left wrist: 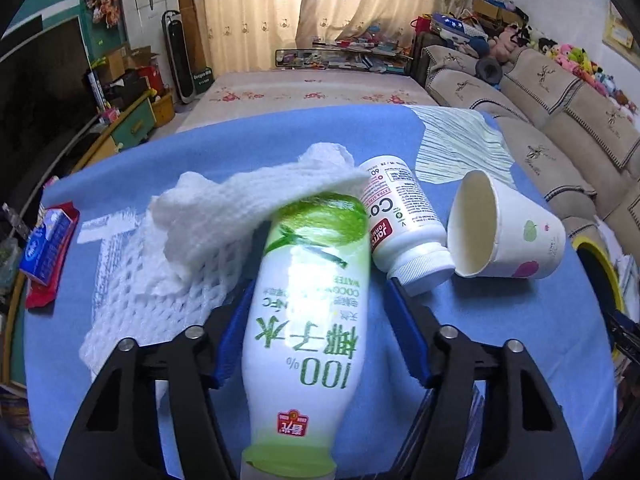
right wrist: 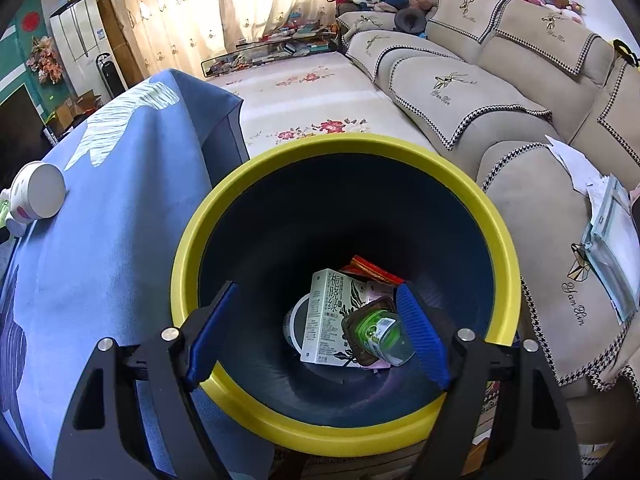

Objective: Collect trash
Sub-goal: 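Grasp the green-labelled coconut water bottle with the left gripper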

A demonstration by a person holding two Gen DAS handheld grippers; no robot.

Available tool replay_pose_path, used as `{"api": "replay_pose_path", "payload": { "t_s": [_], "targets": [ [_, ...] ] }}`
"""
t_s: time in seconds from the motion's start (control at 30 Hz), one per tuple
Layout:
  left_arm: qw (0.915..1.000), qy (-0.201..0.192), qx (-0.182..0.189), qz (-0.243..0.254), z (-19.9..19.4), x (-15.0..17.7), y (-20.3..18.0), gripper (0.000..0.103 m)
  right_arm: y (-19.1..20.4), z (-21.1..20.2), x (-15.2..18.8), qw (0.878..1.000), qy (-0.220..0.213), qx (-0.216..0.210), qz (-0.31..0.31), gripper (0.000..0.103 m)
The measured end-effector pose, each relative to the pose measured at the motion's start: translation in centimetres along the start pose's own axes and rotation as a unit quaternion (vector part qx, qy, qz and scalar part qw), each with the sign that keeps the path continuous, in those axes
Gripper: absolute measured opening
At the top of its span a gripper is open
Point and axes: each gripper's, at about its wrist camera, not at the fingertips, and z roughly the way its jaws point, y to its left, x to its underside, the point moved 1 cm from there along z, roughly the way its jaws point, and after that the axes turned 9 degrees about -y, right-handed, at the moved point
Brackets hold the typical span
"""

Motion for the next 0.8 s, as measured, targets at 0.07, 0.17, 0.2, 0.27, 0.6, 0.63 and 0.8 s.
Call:
{"api": "replay_pose_path", "payload": {
  "t_s": [0.07,0.17,0.2,0.27,0.6,0.63,0.8],
  "targets": [
    [1.0,0.001,-0.002,-0.003,0.0,0.0,-0.1,0.053,-0.1,0.0,0.1,1.0,0.001,0.0,0.001,0.076],
    [1.0,0.002,-0.005,-0.004,-0.7,0.6,0.0,0.052,-0.4,-0.2,0.2,1.0,0.0,-0.001,0.004,0.076],
    [1.0,0.003,-0.006,-0.003,-0.9,0.9,-0.1,0.052,-0.4,-0.2,0.2,1.0,-0.001,-0.001,0.005,0.076],
    [1.0,0.007,-0.001,-0.006,-1.7,1.4,-0.1,0.052,-0.5,-0.5,0.2,1.0,-0.003,-0.003,0.006,0.076],
    [0.9986,0.017,0.05,-0.004,-8.9,7.3,-1.8,0.051,-0.5,-2.0,0.7,1.0,-0.012,-0.023,0.012,0.076],
    [0.9984,0.015,0.055,-0.001,-9.6,7.6,-2.1,0.051,-0.5,-2.3,0.7,1.0,-0.014,-0.025,0.013,0.076],
    [0.9955,-0.001,0.093,0.019,-12.9,8.1,-5.2,0.051,-1.0,-3.5,0.7,0.999,-0.025,-0.025,0.017,0.076]
  ]
}}
